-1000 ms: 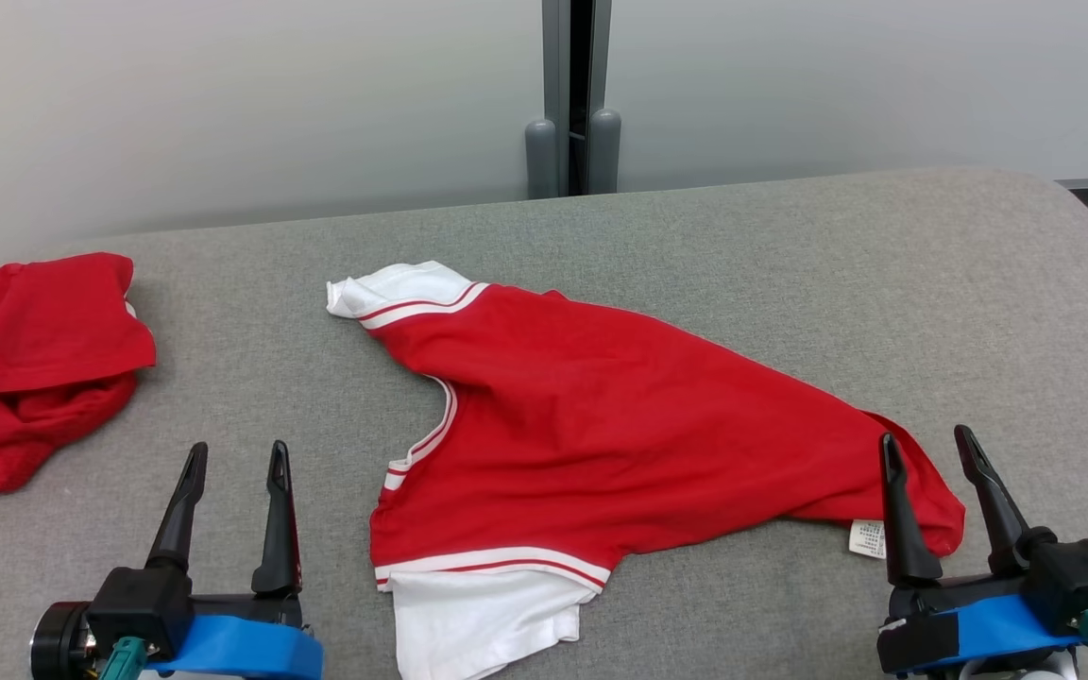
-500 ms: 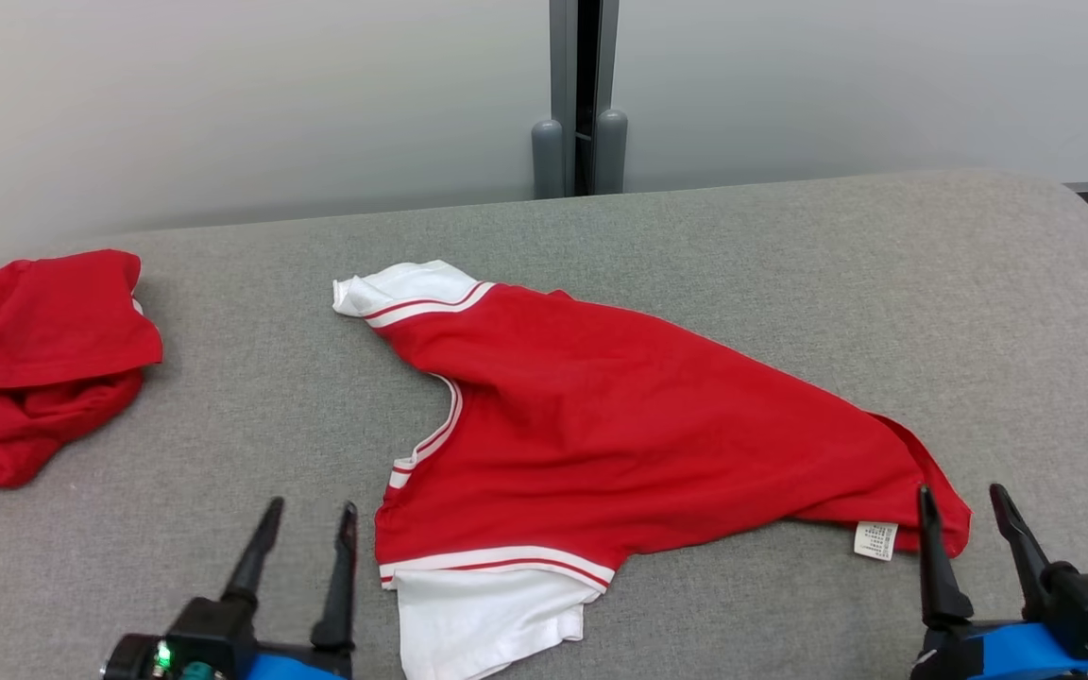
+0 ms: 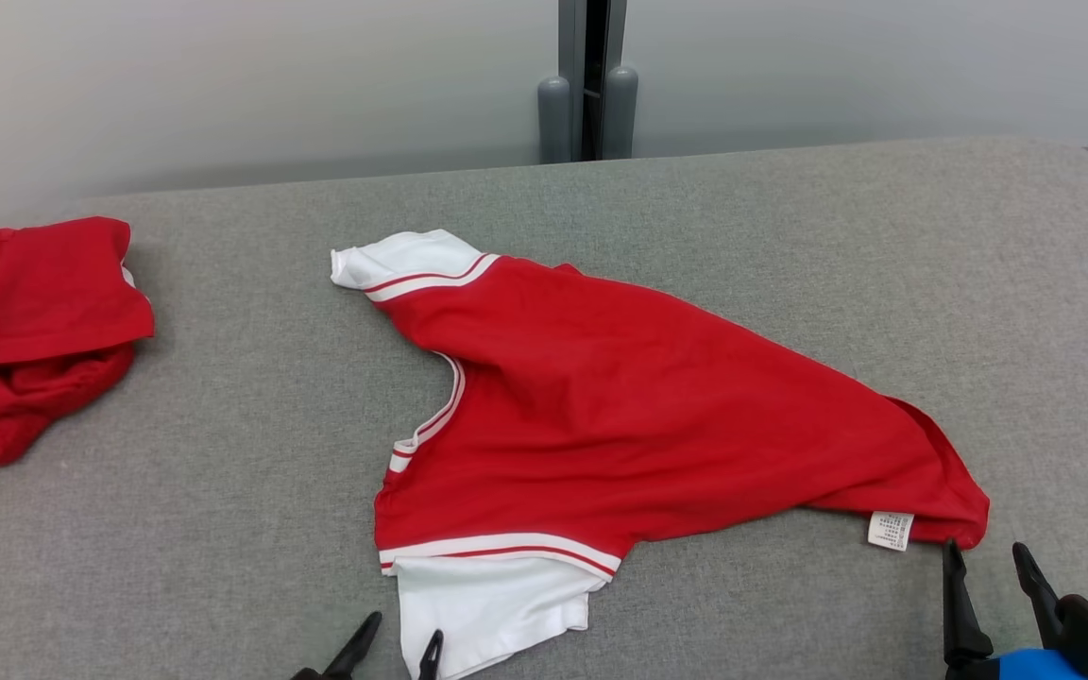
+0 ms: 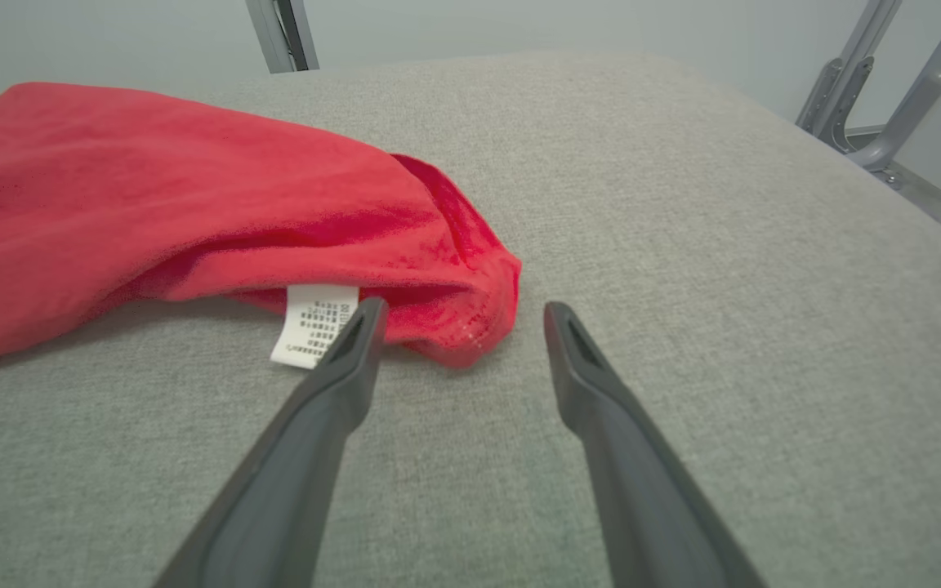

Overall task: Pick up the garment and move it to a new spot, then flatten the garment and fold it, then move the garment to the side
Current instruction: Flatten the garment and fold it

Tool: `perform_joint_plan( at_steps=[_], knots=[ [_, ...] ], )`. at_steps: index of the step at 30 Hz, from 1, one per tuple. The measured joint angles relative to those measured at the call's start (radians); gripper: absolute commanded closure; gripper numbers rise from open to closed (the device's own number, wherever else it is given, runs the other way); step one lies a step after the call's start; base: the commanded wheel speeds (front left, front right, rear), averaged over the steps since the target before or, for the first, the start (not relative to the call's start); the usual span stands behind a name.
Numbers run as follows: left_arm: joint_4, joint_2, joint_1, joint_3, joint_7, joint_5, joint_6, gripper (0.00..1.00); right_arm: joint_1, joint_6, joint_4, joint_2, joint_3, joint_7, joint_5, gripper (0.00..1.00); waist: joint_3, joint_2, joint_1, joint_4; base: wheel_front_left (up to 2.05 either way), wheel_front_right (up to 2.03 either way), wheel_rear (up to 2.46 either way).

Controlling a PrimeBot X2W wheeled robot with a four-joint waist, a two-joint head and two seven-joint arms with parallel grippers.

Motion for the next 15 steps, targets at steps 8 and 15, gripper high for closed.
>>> perform_joint_plan(
  at_steps=[8, 15],
  knots=[
    [0.078, 0.013, -0.009, -0.077, -0.007, -0.019, -0.007, 0.00, -0.037, 0.000, 0.084, -0.006, -0.019, 0.000, 0.000, 0.00, 0.025, 0.0000, 0.0000, -0.001, 0.00, 0.00, 0.00],
    [0.112, 0.014, -0.033, -0.129, -0.013, -0.056, -0.007, 0.00, -0.079, 0.000, 0.149, -0.016, -0.018, 0.000, 0.008, 0.00, 0.032, 0.0000, 0.0000, 0.002, 0.00, 0.00, 0.00]
  ],
)
